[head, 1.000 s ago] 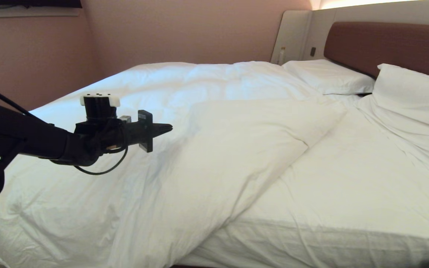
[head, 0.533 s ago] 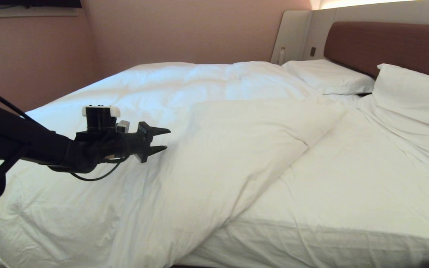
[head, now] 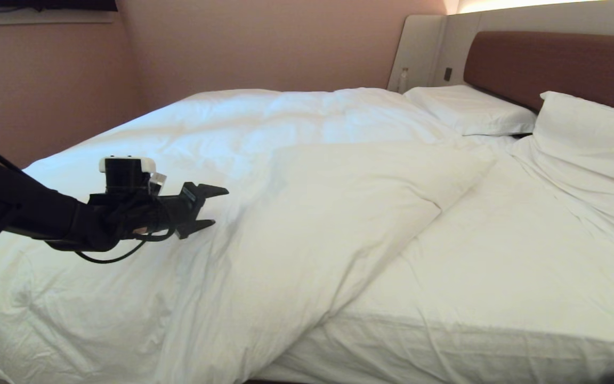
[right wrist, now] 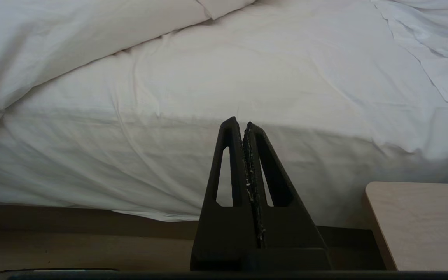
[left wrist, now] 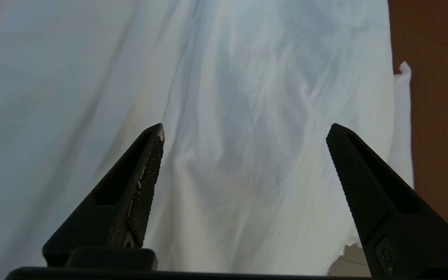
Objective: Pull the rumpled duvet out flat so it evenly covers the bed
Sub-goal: Hold the folded corner of the quilt
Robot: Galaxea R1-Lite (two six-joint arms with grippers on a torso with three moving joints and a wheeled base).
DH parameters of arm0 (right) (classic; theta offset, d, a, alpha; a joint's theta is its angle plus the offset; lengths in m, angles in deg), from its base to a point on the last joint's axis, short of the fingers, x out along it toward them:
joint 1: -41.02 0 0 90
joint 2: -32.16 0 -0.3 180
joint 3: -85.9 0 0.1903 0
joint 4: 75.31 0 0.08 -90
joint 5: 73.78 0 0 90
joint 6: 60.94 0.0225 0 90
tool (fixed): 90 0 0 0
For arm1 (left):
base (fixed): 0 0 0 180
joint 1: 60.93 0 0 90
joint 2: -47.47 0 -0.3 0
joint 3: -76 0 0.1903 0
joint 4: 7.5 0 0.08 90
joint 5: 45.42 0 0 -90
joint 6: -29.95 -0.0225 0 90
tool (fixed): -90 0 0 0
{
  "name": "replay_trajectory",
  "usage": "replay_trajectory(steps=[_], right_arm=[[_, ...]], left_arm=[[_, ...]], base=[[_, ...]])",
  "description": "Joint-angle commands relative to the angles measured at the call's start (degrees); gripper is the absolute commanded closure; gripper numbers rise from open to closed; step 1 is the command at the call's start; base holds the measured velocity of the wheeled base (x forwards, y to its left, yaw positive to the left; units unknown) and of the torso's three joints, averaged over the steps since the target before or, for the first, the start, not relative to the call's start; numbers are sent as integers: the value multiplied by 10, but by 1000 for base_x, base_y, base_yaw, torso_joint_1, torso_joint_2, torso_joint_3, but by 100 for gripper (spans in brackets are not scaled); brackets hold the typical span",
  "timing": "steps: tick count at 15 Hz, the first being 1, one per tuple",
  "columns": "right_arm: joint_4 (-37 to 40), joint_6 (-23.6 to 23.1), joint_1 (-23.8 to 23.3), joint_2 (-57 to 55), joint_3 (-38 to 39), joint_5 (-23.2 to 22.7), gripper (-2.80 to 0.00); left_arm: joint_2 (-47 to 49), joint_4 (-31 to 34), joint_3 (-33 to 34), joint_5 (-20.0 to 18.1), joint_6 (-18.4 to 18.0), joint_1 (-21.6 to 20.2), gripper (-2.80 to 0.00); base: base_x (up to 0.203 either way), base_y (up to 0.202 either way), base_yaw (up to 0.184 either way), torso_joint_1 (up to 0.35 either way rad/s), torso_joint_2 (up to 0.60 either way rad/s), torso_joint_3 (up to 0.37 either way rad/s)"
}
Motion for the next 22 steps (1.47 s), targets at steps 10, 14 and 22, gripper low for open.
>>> replay_trajectory(steps=[10,14,22], right_arm=[[0,0,0,0,0,0,0],[0,0,0,0,0,0,0],[0,0,0,0,0,0,0]], left_arm=[[3,-1,12,8,-14,36,-280],[-13,-2,11,40,-43,10,-280],[11,-2,2,41,-63,-25,-280]], base=[[0,0,0,0,0,0],[0,0,0,0,0,0],[0,0,0,0,0,0]])
